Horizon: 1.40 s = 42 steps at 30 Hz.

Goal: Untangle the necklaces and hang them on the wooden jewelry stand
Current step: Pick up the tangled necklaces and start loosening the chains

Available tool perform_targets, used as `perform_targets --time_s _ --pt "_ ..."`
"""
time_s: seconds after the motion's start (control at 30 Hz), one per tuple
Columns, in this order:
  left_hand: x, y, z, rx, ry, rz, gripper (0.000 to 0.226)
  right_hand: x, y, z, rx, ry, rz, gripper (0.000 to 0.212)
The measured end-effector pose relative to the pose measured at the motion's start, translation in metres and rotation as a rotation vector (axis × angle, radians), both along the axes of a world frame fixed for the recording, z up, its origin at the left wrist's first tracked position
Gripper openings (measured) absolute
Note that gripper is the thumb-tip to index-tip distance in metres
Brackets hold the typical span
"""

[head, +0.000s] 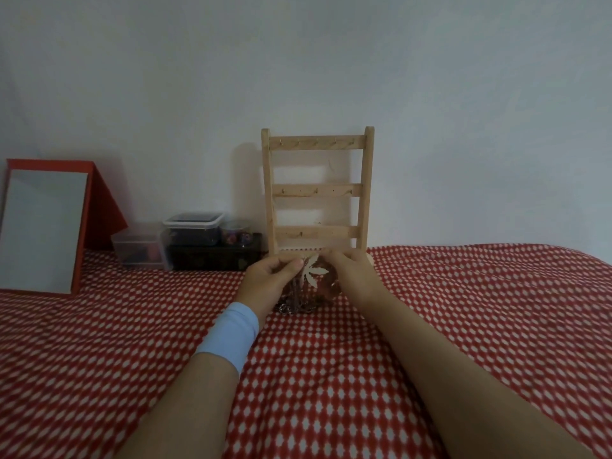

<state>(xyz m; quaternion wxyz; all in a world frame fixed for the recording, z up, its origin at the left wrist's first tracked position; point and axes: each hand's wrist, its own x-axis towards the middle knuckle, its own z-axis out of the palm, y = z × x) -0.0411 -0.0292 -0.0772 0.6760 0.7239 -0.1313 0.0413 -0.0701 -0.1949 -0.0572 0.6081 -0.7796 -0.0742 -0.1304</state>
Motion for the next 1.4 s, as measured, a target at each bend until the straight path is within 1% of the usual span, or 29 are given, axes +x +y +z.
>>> perform_targets --time_s 0.07,0.2,0.27,0.3,0.33,0.43,0.47,0.6,0.67,0.73,0.83,0.9,1.0,1.07,1.13,1.17,1.23,1.27,1.3,1.33,1.4 --pt "-0.004 -0.001 0.002 -0.004 -0.027 0.015 0.011 -0.001 0.001 0.002 0.044 0.055 0.077 0.035" --pt "-0.005 0.003 0.009 0.002 -0.071 0.057 0.010 0.003 -0.004 -0.002 0.130 0.193 0.242 0.033" --pt "-0.004 0.008 0.012 0.031 -0.093 0.074 0.011 0.004 -0.006 -0.004 0.148 0.235 0.303 0.042" --pt "-0.004 0.010 0.013 0.066 -0.114 0.074 0.011 0.002 -0.006 -0.005 0.127 0.233 0.310 0.046" --pt "-0.003 0.012 0.013 0.105 -0.137 0.066 0.009 0.000 -0.005 -0.005 0.082 0.217 0.305 0.045" --pt "-0.004 0.013 0.015 0.194 -0.194 0.052 0.008 -0.003 -0.002 -0.002 -0.075 0.153 0.253 0.030" --pt "-0.004 0.013 0.015 0.213 -0.202 0.048 0.009 -0.004 0.000 -0.001 -0.101 0.140 0.238 0.027" --pt "-0.005 0.011 0.021 0.274 -0.245 0.005 0.003 -0.005 0.001 0.002 -0.063 0.137 0.188 0.033" --pt "-0.005 0.012 0.024 0.328 -0.260 0.000 0.004 -0.006 -0.002 0.007 -0.135 0.137 0.199 0.032" --pt "-0.005 0.013 0.026 0.363 -0.257 0.001 0.005 -0.004 -0.004 0.015 -0.288 0.137 0.203 0.030" --pt "-0.005 0.016 0.026 0.359 -0.246 0.031 0.008 0.002 -0.004 0.032 -0.535 0.077 0.162 0.026" --pt "-0.001 0.020 0.031 0.382 -0.227 0.014 0.007 0.010 -0.003 0.042 -0.597 0.049 0.125 0.017" --pt "0.010 0.028 0.050 0.524 -0.168 -0.075 0.008 0.024 -0.007 0.058 -0.669 0.055 0.106 0.016" --pt "0.020 0.032 0.066 0.601 -0.123 -0.120 0.014 0.034 -0.011 0.066 -0.633 0.075 0.119 0.021" --pt "0.031 0.033 0.077 0.552 -0.070 -0.172 0.015 0.046 -0.015 0.071 -0.537 0.173 0.153 0.022" --pt "0.039 0.032 0.078 0.513 -0.064 -0.188 0.017 0.053 -0.017 0.073 -0.519 0.245 0.195 0.020" --pt "0.052 0.028 0.075 0.450 -0.074 -0.162 0.018 0.065 -0.017 0.077 -0.623 0.365 0.297 0.010" --pt "0.058 0.024 0.073 0.406 -0.073 -0.137 0.017 0.069 -0.016 0.079 -0.664 0.388 0.327 0.011" --pt "0.064 0.020 0.071 0.348 -0.062 -0.117 0.016 0.075 -0.015 0.080 -0.643 0.384 0.343 0.017" --pt "0.068 0.016 0.069 0.285 -0.048 -0.107 0.015 0.080 -0.013 0.080 -0.548 0.377 0.348 0.024" --pt "0.073 0.011 0.065 0.201 -0.036 -0.091 0.012 0.085 -0.012 0.079 -0.255 0.394 0.378 0.032"
